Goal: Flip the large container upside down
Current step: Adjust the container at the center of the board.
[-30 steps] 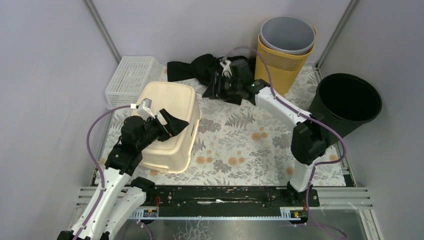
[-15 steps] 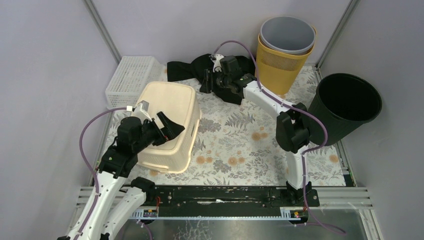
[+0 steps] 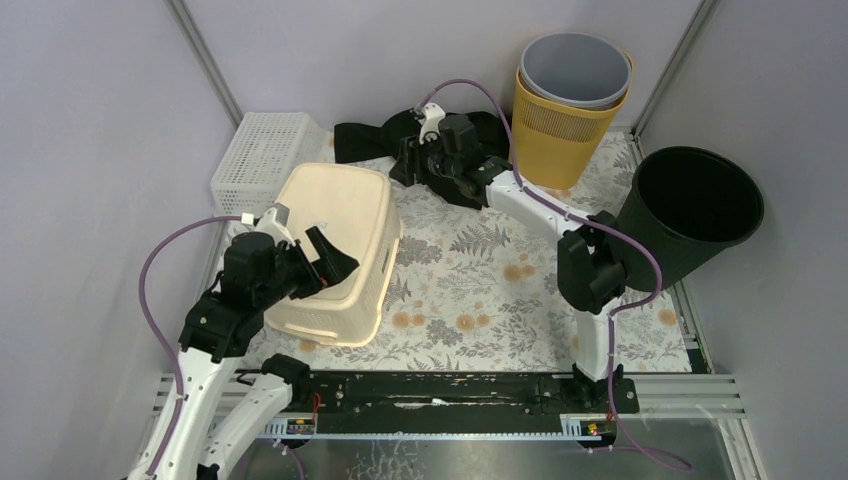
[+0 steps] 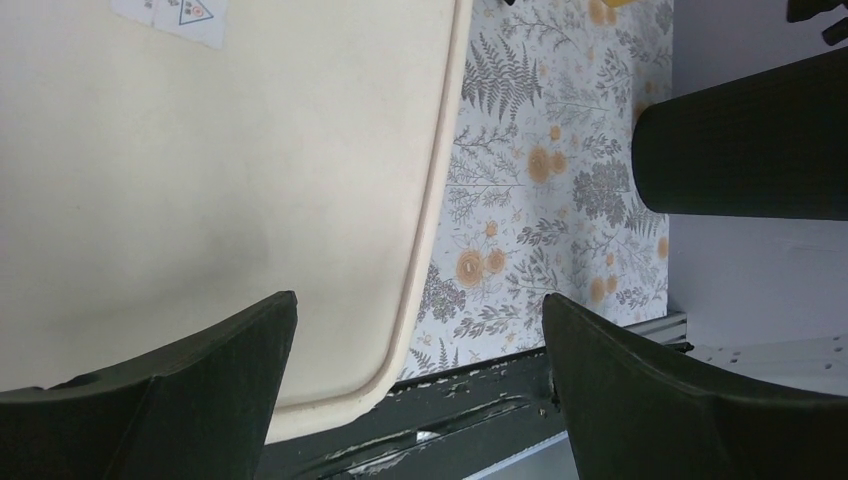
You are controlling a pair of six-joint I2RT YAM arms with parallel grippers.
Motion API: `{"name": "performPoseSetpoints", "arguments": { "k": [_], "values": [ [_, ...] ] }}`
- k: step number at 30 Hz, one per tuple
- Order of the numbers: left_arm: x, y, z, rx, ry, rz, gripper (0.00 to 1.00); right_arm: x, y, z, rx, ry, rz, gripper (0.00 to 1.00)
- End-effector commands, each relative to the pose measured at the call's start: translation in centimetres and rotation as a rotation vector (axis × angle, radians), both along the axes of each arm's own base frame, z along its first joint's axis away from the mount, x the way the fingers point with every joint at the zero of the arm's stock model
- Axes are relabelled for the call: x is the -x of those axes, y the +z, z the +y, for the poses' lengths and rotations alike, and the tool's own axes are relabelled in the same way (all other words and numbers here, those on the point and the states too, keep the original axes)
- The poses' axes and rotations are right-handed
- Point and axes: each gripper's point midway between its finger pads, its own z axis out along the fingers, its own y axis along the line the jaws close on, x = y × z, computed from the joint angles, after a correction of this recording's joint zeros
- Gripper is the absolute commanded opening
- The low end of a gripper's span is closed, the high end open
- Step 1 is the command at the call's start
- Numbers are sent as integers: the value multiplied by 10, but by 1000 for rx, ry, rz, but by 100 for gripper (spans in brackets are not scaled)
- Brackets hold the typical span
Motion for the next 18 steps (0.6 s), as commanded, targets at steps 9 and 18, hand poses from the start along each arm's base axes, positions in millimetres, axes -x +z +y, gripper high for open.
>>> {"name": "performPoseSetpoints", "arguments": {
  "k": [9, 18],
  "values": [
    [17, -1, 10, -35, 13, 38, 100, 20, 52, 37, -23, 128, -195, 59],
    [17, -23, 10, -37, 32, 95, 100, 16, 22, 39, 152, 102, -197, 54]
  ]
}}
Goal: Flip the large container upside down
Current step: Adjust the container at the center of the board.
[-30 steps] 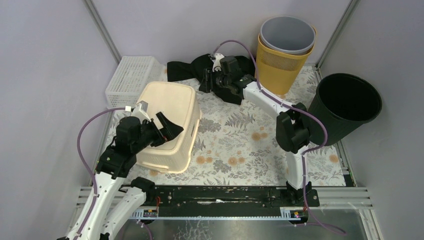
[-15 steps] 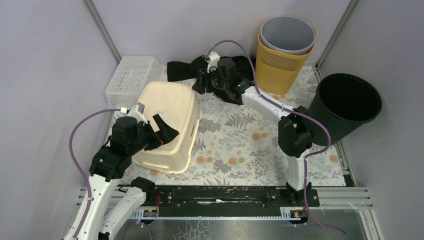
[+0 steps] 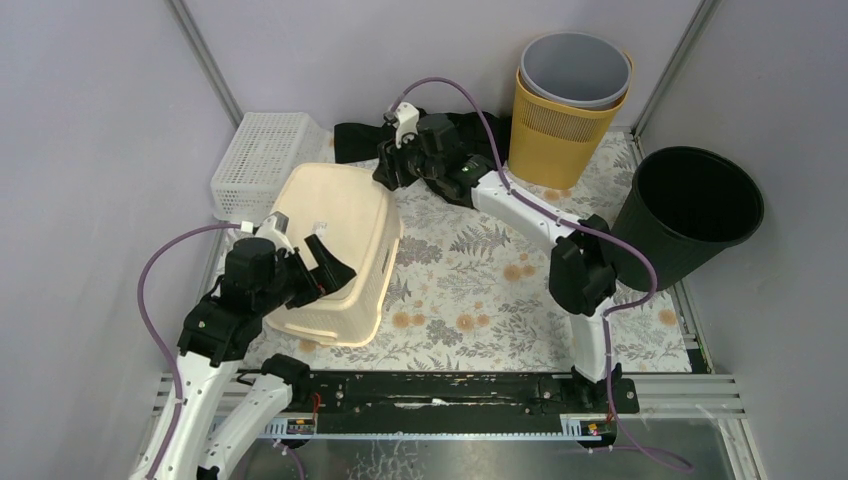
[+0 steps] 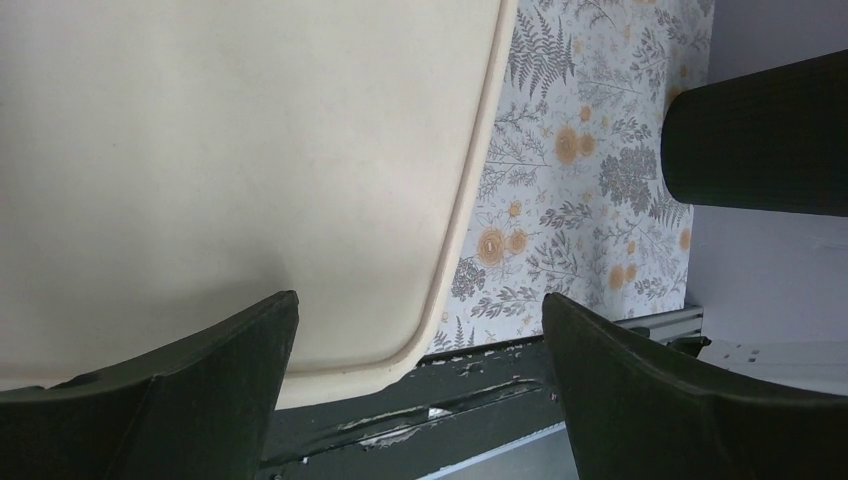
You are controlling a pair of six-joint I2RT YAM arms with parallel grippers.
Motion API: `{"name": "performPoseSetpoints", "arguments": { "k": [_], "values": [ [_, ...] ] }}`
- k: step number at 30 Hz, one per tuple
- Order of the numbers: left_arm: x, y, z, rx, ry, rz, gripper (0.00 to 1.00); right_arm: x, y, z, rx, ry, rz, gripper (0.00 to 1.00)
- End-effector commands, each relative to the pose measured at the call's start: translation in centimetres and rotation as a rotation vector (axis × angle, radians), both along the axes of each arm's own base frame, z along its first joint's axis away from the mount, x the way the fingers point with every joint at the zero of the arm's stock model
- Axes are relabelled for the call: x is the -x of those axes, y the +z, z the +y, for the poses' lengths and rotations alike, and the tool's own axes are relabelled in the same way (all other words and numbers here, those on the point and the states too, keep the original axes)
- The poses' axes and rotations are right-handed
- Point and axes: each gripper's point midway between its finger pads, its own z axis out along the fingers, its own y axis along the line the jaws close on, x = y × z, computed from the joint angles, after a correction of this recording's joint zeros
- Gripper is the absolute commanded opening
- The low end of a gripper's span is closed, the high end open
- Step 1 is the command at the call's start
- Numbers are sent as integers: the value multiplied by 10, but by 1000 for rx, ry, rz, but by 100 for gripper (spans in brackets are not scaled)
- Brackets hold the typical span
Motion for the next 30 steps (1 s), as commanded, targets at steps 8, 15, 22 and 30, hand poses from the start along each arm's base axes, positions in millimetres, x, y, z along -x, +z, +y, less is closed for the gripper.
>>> {"name": "performPoseSetpoints", "arguments": {
  "k": [8, 15, 22, 30],
  "values": [
    [0, -13, 2, -9, 24, 31, 100, -16, -35, -11, 236, -117, -37, 42],
    [-3, -22, 2, -15, 31, 40, 100, -16, -40, -46, 346, -231, -38, 16],
    [-12, -30, 1, -24, 33, 46, 100, 0, -40, -79, 414, -292, -30, 14],
    [-26, -34, 3, -58, 50, 36, 100, 32, -40, -107, 423, -303, 15, 14]
  ]
}}
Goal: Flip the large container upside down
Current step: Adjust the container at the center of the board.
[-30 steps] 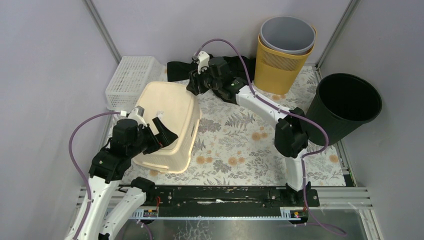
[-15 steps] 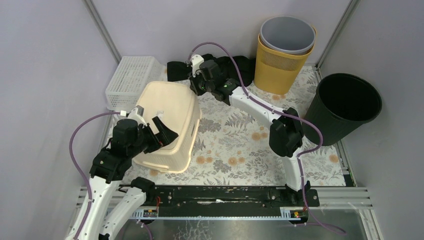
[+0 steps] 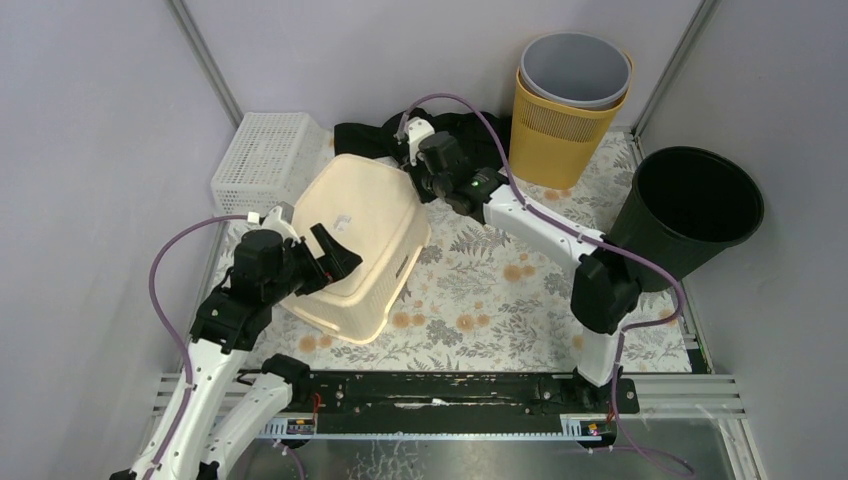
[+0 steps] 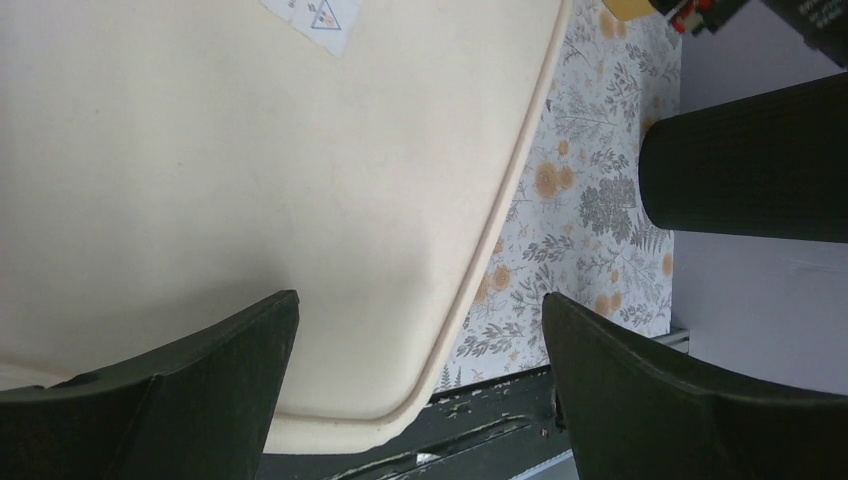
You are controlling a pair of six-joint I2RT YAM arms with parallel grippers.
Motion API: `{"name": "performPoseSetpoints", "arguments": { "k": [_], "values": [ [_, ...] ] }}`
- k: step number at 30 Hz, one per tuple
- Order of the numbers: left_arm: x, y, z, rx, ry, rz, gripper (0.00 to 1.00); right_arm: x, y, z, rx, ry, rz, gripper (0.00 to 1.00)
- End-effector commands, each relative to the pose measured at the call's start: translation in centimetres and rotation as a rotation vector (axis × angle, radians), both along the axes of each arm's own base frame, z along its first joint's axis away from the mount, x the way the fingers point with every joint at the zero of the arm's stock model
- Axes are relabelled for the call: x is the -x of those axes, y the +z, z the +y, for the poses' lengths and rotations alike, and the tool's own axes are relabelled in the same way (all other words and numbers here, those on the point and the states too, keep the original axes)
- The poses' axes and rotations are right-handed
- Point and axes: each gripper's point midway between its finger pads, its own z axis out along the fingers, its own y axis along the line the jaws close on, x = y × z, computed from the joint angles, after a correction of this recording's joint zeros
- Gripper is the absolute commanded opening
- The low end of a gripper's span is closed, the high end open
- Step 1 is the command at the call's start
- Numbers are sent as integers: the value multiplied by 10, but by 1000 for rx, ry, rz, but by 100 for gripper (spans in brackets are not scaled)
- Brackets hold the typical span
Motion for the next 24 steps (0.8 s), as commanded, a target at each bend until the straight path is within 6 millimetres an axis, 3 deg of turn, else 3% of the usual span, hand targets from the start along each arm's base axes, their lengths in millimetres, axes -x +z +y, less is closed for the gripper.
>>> {"name": "performPoseSetpoints", "arguments": {
  "k": [1, 7, 10, 16, 20, 24],
  "values": [
    [-2, -29, 10, -82, 30, 79, 100, 26, -11, -44, 95, -59, 72, 14],
    [-18, -30, 11, -106, 52, 67, 100, 54, -8, -63, 80, -55, 102, 15],
    [-29, -29, 9, -110, 61, 55, 100, 72, 4, -70, 43, -33, 117, 15],
    [-57, -28, 10, -156, 94, 57, 100, 112, 3, -71, -37, 29, 203, 18],
    [-75, -18, 16, -176, 134, 43, 100, 134, 3, -69, -93, 63, 245, 27],
    [-79, 18, 24, -156, 159, -26, 100, 122, 12, -80, -101, -27, 206, 54]
  ]
}}
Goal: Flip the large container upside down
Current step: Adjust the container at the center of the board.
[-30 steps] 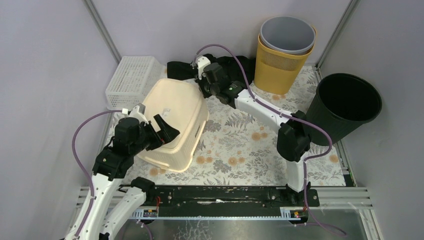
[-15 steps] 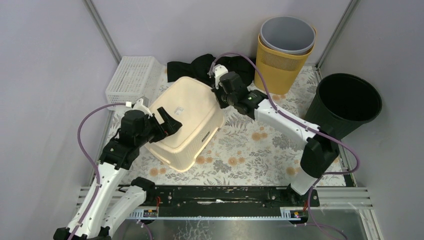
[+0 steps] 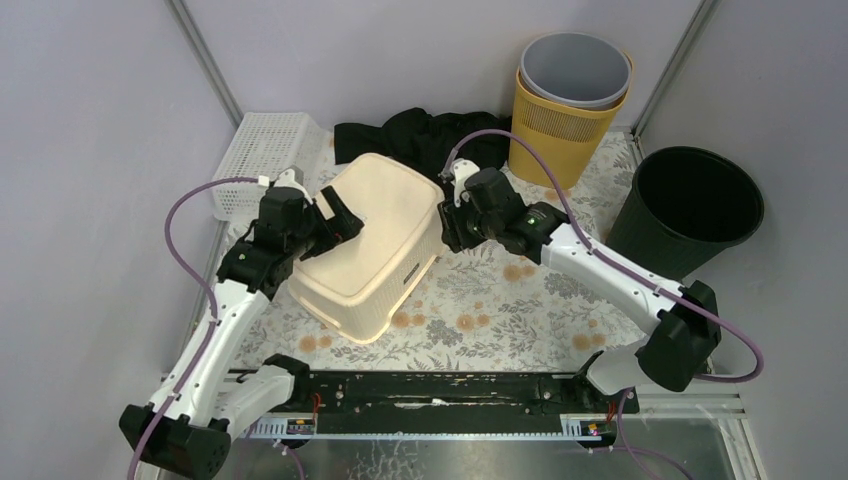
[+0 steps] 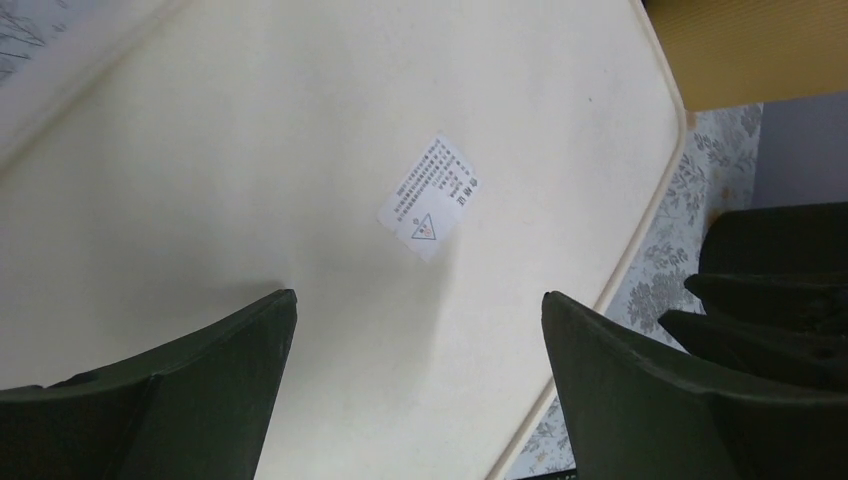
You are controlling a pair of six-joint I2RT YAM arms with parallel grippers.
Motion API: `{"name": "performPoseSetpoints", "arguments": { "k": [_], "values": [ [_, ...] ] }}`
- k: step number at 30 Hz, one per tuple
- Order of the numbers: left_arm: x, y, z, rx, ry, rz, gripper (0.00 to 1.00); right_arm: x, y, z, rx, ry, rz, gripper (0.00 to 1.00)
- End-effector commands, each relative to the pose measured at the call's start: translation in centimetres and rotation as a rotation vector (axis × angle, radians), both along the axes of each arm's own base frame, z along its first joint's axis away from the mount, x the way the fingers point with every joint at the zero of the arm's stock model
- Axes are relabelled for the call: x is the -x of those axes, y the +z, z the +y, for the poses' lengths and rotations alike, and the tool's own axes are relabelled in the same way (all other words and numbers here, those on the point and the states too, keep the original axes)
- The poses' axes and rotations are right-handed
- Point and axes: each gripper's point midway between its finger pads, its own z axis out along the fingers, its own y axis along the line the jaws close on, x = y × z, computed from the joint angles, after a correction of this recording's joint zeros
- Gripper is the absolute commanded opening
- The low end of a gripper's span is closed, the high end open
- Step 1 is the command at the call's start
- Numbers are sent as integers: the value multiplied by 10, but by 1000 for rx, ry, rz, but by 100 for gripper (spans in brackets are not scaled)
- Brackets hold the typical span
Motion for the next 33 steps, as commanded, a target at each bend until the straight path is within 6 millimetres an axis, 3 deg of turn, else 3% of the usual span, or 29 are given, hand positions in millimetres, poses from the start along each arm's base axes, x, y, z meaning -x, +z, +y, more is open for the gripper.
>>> {"name": "performPoseSetpoints", "arguments": {
  "k": [1, 6, 12, 15, 21, 27, 29, 33],
  "values": [
    [2, 26, 19, -51, 44, -37, 100, -11, 26, -6, -55, -89, -51, 59],
    [15, 48, 17, -35, 16, -52, 100, -58, 34, -30, -118, -239, -30, 64],
    [34, 43, 20, -30, 12, -33, 100, -117, 38, -61, -269, -372, 26, 67],
    [44, 41, 24, -33, 16, -23, 100, -149, 26, -65, -336, -390, 77, 68],
    [68, 45, 32, -19, 53, 18, 100, -183, 0, -47, -361, -308, 158, 68],
    [96, 40, 38, -3, 97, 144, 100, -190, -20, -28, -400, -229, 211, 68],
    [101, 40, 37, 15, 105, 155, 100, -197, -18, -22, -422, -207, 207, 68],
    [113, 28, 36, 44, 121, 213, 100, -208, -28, -14, -441, -198, 224, 68]
  ]
}}
